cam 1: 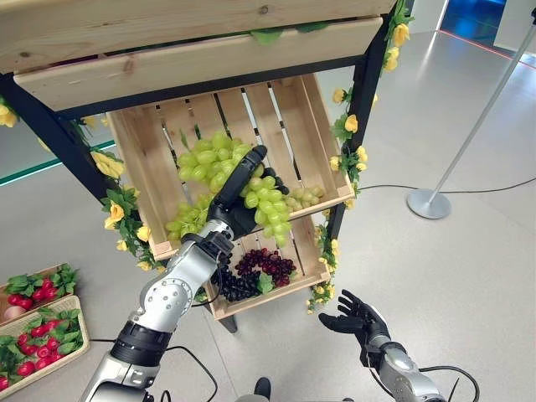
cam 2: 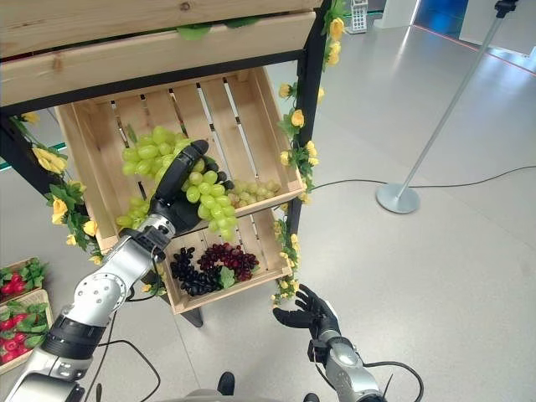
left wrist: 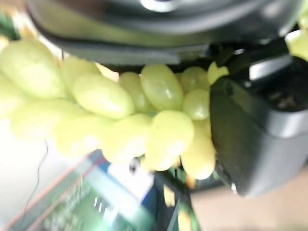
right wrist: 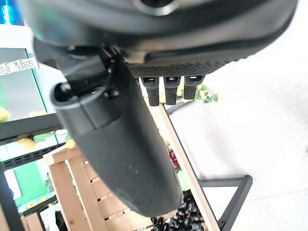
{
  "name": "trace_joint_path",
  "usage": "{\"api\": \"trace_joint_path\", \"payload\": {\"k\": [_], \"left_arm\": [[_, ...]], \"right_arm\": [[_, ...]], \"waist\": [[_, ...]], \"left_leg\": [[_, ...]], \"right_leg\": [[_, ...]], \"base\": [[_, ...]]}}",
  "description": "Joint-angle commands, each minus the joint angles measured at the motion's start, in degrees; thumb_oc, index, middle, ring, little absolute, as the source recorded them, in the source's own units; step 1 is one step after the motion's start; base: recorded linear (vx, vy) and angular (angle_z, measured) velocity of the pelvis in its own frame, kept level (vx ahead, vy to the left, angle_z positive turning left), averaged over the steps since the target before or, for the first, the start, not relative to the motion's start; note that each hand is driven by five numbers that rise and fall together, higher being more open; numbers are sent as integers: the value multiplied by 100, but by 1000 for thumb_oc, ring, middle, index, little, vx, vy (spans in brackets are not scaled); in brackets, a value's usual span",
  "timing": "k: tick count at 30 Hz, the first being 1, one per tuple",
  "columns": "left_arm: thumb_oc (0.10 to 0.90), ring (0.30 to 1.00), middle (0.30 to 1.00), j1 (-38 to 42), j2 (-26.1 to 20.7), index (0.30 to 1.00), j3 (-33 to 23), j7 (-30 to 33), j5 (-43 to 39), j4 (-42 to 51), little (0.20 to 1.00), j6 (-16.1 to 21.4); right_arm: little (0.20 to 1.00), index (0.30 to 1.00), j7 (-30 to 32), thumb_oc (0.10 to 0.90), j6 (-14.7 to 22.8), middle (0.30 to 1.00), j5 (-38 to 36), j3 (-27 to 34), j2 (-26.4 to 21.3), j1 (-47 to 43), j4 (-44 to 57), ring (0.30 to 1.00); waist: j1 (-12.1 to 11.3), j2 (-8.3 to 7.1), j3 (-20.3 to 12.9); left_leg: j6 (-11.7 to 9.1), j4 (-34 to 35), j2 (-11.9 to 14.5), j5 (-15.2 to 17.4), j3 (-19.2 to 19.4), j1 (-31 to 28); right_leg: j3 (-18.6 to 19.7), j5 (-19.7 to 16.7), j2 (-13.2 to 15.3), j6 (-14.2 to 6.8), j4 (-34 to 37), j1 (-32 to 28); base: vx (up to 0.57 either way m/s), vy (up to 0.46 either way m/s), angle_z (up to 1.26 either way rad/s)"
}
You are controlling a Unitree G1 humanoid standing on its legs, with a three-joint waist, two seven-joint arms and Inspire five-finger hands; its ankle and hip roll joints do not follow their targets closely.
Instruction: Pick up the fruits from the basket on one side to the basket on the other side
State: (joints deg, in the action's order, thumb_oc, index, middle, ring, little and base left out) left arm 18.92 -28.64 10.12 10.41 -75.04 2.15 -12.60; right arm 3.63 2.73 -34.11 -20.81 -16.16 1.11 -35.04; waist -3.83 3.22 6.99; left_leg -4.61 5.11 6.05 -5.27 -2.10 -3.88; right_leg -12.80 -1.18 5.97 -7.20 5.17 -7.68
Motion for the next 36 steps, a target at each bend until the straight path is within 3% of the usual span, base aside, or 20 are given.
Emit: {"api": "trace_joint_path", "payload": {"k": [1, 7, 12, 15, 16, 17, 20, 22, 24, 30, 34, 36], "left_arm": [[400, 300, 300, 1278, -249, 300, -532, 197, 494, -678, 300, 611], [400, 300, 300, 1526, -518, 300, -525, 301, 1607, -1951, 300, 332], [400, 300, 300, 1762, -1063, 300, -357, 200, 2991, -2885, 300, 68], [400, 300, 300, 2065, -1672, 300, -129, 176, 4669, -3251, 300, -151], [400, 300, 300, 2082, -1693, 300, -117, 210, 4729, -3269, 300, -155], [400, 300, 300, 2299, -2064, 300, 82, 50, 5320, -3461, 300, -302], [400, 300, 300, 2585, -2508, 300, 387, -196, 6048, -3675, 300, -442], [400, 300, 300, 2711, -2674, 300, 517, -339, 6130, -3757, 300, -514], [400, 300, 300, 3051, -2933, 300, 860, -569, 6928, -3992, 300, -696], [400, 300, 300, 3549, -3124, 300, 1256, -931, 7428, -4575, 300, -970], [400, 300, 300, 3881, -3314, 300, 1515, -1030, 7665, -4965, 300, -890], [400, 300, 300, 4043, -3401, 300, 1679, -1065, 8072, -5017, 300, -655]], "right_arm": [[900, 900, -23, 800, 304, 900, 37, -74, -1, -485, 141, 900], [900, 900, 26, 800, 317, 900, 32, -90, -50, -524, 88, 900], [900, 900, 47, 800, 250, 900, 10, -55, -149, -471, 109, 900], [900, 900, 28, 800, 327, 900, -25, -32, -252, -420, 59, 900], [900, 900, 31, 800, 328, 900, -29, -31, -254, -419, 60, 900], [900, 900, 29, 800, 332, 900, -44, -13, -303, -409, 61, 900], [900, 900, 27, 800, 296, 900, -69, 2, -380, -375, 112, 900], [900, 900, 22, 800, 284, 900, -71, 1, -409, -350, 141, 900], [900, 900, -62, 800, 288, 900, -56, 33, -463, -331, 107, 900], [900, 900, -145, 800, 341, 900, -71, 29, -491, -344, 29, 900], [900, 900, -138, 800, 300, 900, -66, -10, -510, -345, 7, 900], [900, 900, -180, 800, 299, 900, -44, 8, -530, -324, -17, 900]], "waist": [[55, -114, -467], [95, -70, -443], [154, -36, -455], [174, -24, -449], [174, -26, -447], [186, -21, -444], [216, -13, -434], [237, -6, -428], [287, 5, -418], [359, 4, -415], [419, 19, -415], [441, 29, -412]], "left_leg": [[-217, -11, 116, 148, 187, 57], [-205, -11, 114, 162, 238, 44], [-193, -11, 102, 166, 290, 55], [-192, -11, 111, 163, 328, 69], [-192, -11, 112, 164, 330, 68], [-193, -11, 116, 165, 349, 79], [-195, -11, 118, 169, 379, 81], [-193, -11, 122, 170, 395, 79], [-197, -11, 138, 175, 443, 68], [-191, -11, 142, 194, 497, 38], [-193, -11, 156, 195, 566, 22], [-195, -11, 160, 200, 584, 21]], "right_leg": [[-92, 211, 213, 65, -17, -218], [-98, 226, 213, 49, -17, -211], [-72, 235, 202, 19, -17, -178], [-70, 227, 195, 1, -17, -142], [-70, 227, 195, 0, -17, -142], [-63, 220, 192, -18, -17, -121], [-43, 210, 185, -38, -17, -90], [-28, 204, 182, -47, -17, -79], [1, 195, 175, -62, -17, -58], [41, 181, 161, -85, -17, -30], [71, 168, 160, -95, -17, -9], [81, 170, 160, -100, -17, -1]], "base": [[-22, 18, -3], [-4, 3, -1], [0, 0, 0], [-6, 1, -2], [0, 0, 0], [0, 0, 0], [0, 0, 0], [0, 0, 0], [-16, 8, 4], [-1, 1, -1], [-15, 14, -4], [-19, 15, -7]]}}
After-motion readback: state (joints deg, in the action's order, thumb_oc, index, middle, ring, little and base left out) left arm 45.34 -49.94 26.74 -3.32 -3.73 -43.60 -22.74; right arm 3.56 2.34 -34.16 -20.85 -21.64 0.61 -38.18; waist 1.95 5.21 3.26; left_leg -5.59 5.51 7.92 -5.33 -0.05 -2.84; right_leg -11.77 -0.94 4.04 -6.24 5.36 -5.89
